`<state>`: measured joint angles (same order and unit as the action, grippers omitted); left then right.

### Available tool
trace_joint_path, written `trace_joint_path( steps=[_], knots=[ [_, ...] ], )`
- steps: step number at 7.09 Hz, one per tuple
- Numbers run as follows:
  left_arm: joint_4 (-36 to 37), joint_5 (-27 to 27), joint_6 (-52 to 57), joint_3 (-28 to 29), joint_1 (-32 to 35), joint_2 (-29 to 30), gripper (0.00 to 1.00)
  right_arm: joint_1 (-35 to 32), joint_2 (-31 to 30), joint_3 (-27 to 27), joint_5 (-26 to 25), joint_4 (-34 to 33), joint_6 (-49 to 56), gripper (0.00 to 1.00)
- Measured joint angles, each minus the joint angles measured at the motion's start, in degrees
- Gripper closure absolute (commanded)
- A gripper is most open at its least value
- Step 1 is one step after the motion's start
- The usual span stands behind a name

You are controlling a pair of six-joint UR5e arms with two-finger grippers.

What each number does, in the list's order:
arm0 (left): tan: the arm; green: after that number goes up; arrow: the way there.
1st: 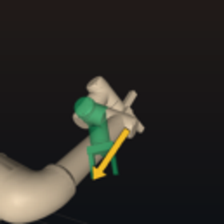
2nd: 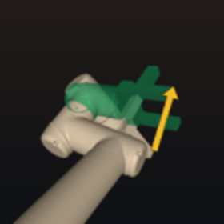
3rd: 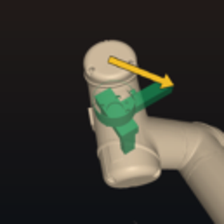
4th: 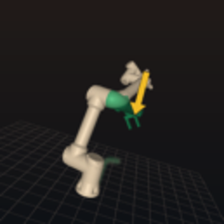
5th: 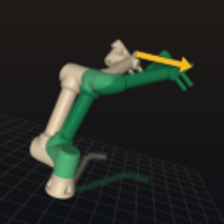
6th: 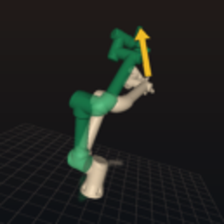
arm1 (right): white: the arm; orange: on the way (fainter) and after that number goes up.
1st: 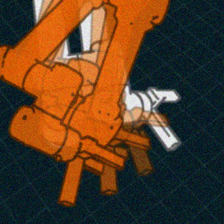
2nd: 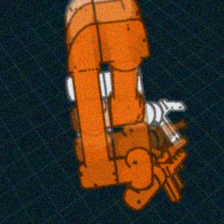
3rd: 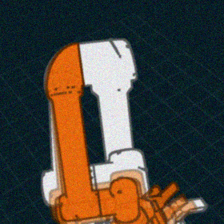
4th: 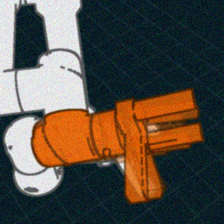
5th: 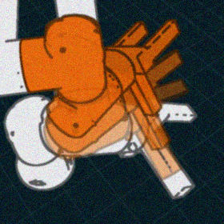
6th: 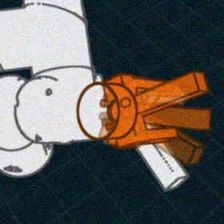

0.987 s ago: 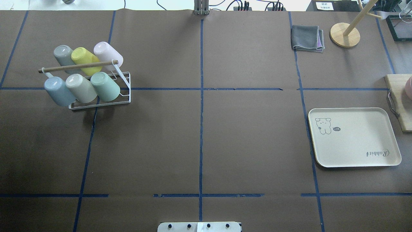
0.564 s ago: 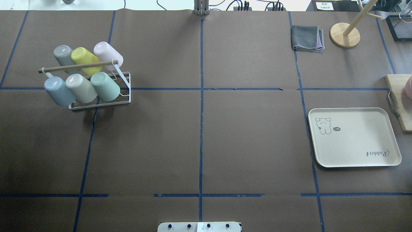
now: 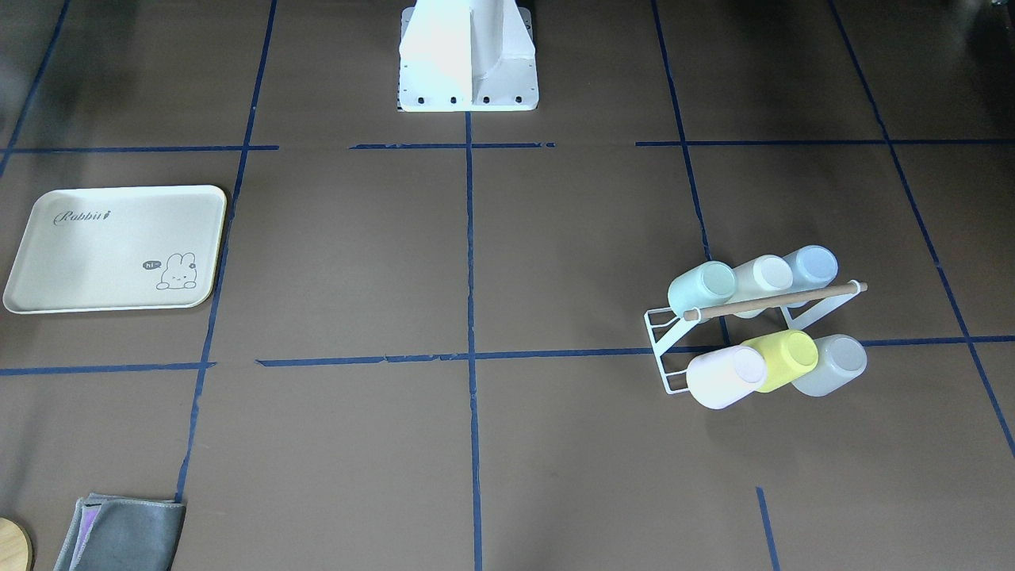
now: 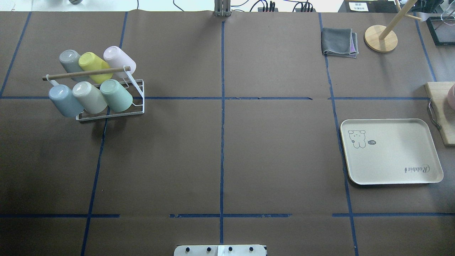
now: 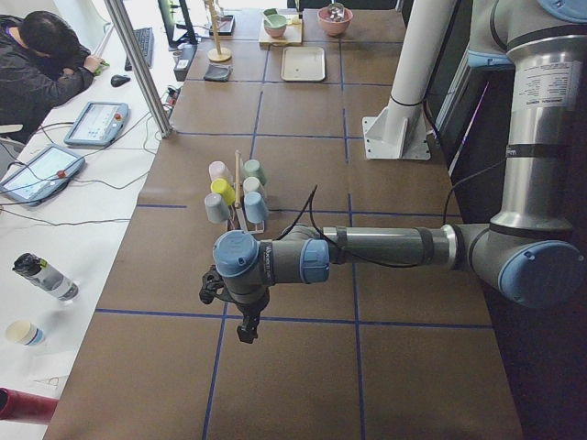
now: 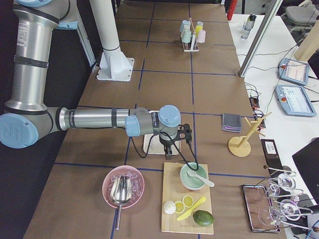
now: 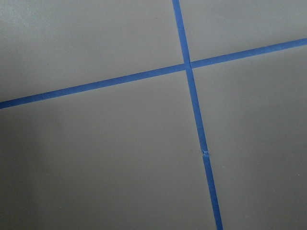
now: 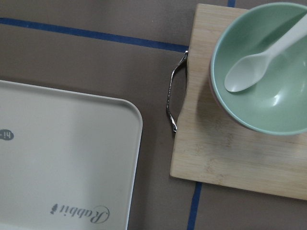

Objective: Pick up and place green cup on tray

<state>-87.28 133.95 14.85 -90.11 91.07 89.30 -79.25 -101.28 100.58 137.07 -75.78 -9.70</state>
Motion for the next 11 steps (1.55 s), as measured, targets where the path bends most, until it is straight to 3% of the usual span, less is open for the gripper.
trace_joint_path(
  steps=[2,3,4,8,11],
  knots=[
    [-0.02,0.00,0.00,-0.14,-0.01,0.00,0.00,4.07,-0.34,-7.54,-0.10,17.64,-11.56,0.05],
    [-0.04,0.00,0.01,-0.19,-0.02,0.00,0.00,6.57,-0.36,-11.07,-0.47,26.86,-18.37,0.19],
    [-0.02,0.00,0.01,-0.25,-0.02,0.00,0.00,9.30,-0.35,-13.02,-1.13,32.64,-23.57,0.23],
    [-0.07,0.00,0.01,-0.28,-0.01,-0.04,0.00,14.82,-0.22,-15.40,-2.21,36.27,-27.12,0.34],
    [0.00,0.00,0.01,-0.10,-0.06,-0.03,0.00,15.30,-0.38,-16.40,-2.22,36.31,-26.89,0.50]
  ],
)
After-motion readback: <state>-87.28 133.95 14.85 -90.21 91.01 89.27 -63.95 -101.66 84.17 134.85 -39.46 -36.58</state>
